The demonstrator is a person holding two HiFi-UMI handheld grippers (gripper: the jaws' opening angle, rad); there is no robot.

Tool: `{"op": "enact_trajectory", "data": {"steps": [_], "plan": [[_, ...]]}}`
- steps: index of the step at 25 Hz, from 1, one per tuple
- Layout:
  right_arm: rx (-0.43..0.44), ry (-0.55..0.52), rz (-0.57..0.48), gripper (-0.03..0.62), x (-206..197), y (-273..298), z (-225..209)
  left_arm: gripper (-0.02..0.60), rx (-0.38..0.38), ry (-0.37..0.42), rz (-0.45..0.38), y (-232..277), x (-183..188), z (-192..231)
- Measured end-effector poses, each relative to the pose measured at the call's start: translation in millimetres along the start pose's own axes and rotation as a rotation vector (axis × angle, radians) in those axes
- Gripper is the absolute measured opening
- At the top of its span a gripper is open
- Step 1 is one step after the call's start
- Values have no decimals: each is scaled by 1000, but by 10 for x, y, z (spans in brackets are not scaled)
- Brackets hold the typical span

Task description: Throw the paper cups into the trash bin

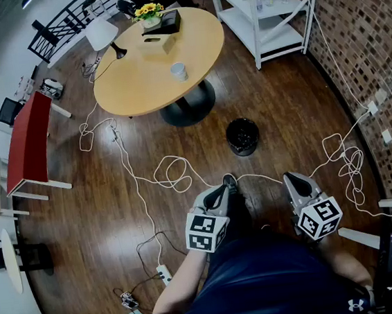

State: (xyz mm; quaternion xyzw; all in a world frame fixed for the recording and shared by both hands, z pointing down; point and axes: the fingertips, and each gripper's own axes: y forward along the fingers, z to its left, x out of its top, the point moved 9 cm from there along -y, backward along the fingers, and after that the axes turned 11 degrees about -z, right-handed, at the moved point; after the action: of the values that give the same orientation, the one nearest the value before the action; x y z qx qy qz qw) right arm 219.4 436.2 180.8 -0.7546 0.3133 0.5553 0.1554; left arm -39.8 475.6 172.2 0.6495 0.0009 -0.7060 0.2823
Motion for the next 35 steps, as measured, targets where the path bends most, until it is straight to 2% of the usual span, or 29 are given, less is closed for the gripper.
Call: {"op": "enact_trajectory", "data": {"steps": [6,7,11,14,17,20,24,28,31,35], "plan": [[-69,-9,22,9,39,771,-425,8,1,-18,-40,822,151,832],[-83,-7,29,9,77,925,-483,31,-4,-22,-42,975,217,990],[-106,-9,69,9,312,1647,-638,91,-3,-34,-50,1567,605,1747],[-100,-17,74,9,449,2217,-662,114,21,-8,-60,1953,941,2460],[-110,5,70,9,548,2664,-687,117,59,36,-23,2320,1196,3125],[-99,24,76,9,590,2944,-733,123,108,43,22,2618,1368,3561],[-47,39,87,9,529,3250,-908,132,191,11,32,2852,1488,3786],[71,2,98,9,552,3631,-958,137,264,-32,40,2799,1487,3755],[165,-38,110,10,655,3984,-966,137,293,-34,34,2744,1505,3737],[253,-60,138,9,681,4298,-883,137,299,-38,107,2890,1427,3956]]}}
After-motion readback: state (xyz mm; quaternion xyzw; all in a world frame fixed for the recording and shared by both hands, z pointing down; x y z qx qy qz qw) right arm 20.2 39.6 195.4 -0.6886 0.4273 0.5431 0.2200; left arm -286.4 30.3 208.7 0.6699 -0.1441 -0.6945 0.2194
